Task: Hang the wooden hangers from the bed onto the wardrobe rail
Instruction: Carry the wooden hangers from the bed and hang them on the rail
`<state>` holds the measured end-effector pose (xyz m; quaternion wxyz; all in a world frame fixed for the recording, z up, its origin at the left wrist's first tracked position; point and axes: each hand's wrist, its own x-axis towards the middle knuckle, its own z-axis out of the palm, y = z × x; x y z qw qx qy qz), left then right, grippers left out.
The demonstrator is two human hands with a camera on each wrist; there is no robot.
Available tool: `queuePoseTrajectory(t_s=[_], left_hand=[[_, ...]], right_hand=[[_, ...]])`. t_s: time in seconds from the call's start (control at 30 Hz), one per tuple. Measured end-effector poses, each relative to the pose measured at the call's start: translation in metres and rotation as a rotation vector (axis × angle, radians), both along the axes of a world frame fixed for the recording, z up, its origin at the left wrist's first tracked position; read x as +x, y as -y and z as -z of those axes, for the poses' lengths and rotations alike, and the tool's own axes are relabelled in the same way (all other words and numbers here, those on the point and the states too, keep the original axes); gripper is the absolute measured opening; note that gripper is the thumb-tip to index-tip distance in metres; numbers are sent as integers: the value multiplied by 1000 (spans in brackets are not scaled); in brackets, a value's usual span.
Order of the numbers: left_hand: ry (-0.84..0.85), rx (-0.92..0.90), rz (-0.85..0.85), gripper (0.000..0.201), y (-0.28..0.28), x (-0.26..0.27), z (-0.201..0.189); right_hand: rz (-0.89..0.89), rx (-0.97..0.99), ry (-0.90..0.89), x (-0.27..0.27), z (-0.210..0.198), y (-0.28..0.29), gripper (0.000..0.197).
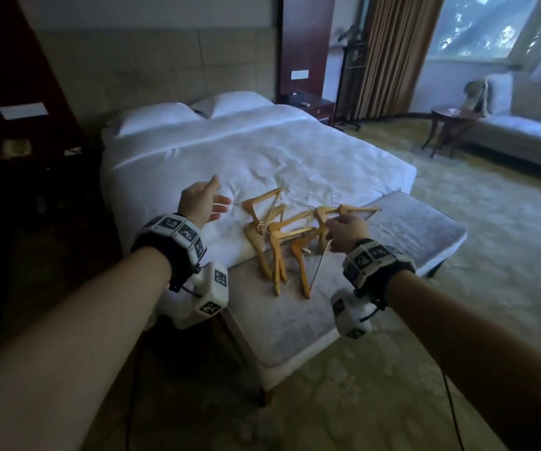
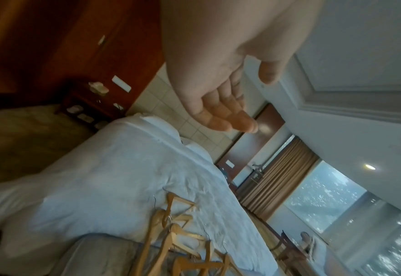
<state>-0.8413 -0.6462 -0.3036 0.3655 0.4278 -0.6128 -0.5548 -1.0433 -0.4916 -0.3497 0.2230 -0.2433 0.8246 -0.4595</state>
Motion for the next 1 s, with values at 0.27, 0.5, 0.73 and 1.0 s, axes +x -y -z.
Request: queuePoseTrajectory(t_s=[0.27, 0.5, 0.73, 1.0], left_hand=[[42, 91, 24, 25, 95, -119, 57], [177, 195, -113, 24, 183, -192, 135], [285, 382, -105, 24, 207, -245, 250], [411, 503, 0, 19, 207, -271, 371]], right_hand=[[-18, 143, 62, -114, 59, 101, 28], [-220, 339, 61, -196, 129, 208, 33], [-172, 526, 208, -245, 252, 242, 27], [-165, 757, 319, -235, 388, 231, 51]])
